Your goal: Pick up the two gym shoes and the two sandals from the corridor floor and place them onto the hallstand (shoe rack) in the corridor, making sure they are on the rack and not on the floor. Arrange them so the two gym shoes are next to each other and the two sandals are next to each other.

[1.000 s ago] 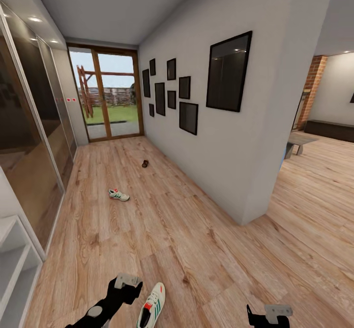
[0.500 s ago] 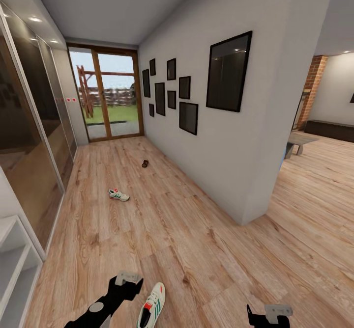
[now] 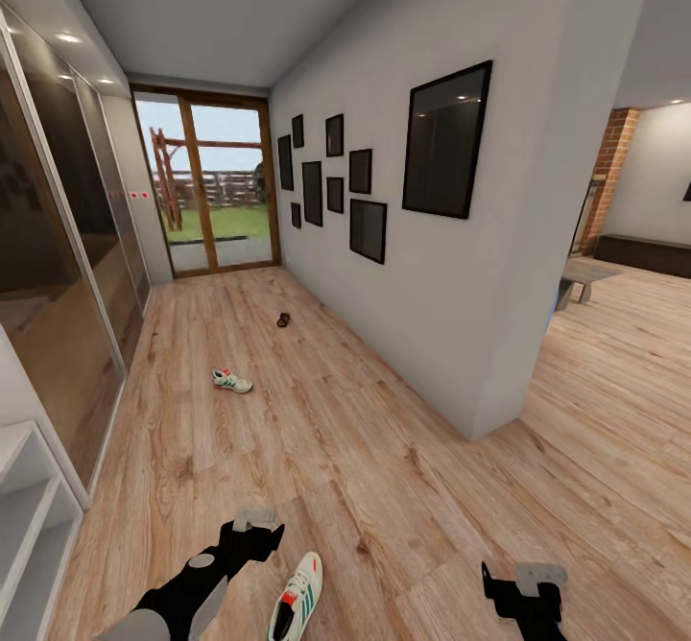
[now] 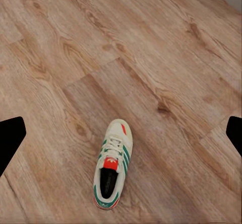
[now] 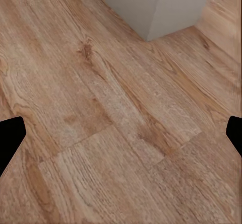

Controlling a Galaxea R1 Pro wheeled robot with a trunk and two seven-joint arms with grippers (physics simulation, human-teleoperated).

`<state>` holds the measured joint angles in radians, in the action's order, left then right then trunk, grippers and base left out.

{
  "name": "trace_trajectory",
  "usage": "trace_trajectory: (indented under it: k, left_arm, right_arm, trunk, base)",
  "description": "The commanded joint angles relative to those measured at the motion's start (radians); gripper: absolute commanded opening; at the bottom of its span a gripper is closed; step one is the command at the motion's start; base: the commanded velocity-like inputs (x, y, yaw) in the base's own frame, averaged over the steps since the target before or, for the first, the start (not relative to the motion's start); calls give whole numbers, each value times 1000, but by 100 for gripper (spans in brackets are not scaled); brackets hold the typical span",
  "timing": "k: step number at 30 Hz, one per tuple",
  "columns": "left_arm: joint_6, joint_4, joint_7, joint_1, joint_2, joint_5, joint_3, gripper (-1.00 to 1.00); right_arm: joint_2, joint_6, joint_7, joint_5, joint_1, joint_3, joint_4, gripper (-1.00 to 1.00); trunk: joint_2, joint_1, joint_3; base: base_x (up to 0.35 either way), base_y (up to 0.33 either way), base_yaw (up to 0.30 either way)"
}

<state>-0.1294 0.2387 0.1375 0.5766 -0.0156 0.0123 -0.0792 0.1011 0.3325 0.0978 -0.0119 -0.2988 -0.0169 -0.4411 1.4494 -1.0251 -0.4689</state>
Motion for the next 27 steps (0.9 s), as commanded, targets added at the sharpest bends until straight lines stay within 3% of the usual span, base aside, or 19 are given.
trace_trajectory:
  k: [1, 2, 11, 14, 27]
  left_arm:
    - [-4, -1, -1, 1, 0, 1, -6, 100]
    - [-19, 1, 4, 8, -7, -4, -12, 100]
    - [-139, -9, -1, -17, -25, -5, -17, 100]
    - [-149, -9, -1, -21, -26, -4, -17, 100]
    - [-167, -9, -2, -29, -28, -1, -14, 100]
  right_arm:
    - [0, 3, 1, -1, -1, 0, 1, 100]
    - [3, 5, 14, -1, -26, -1, 3, 100]
    - [12, 20, 24, 1, -37, 2, 5, 100]
    - [14, 23, 25, -1, -37, 1, 5, 100]
    - [14, 29, 26, -1, -37, 2, 5, 100]
  trunk:
    - [1, 0, -1]
    - [1, 0, -1]
    - [1, 0, -1]
    - [1, 0, -1]
    - [92, -50, -42]
  base:
    - [0, 0, 0]
    - [0, 0, 0]
    - [0, 0, 0]
    - [0, 0, 0]
    - [0, 0, 0]
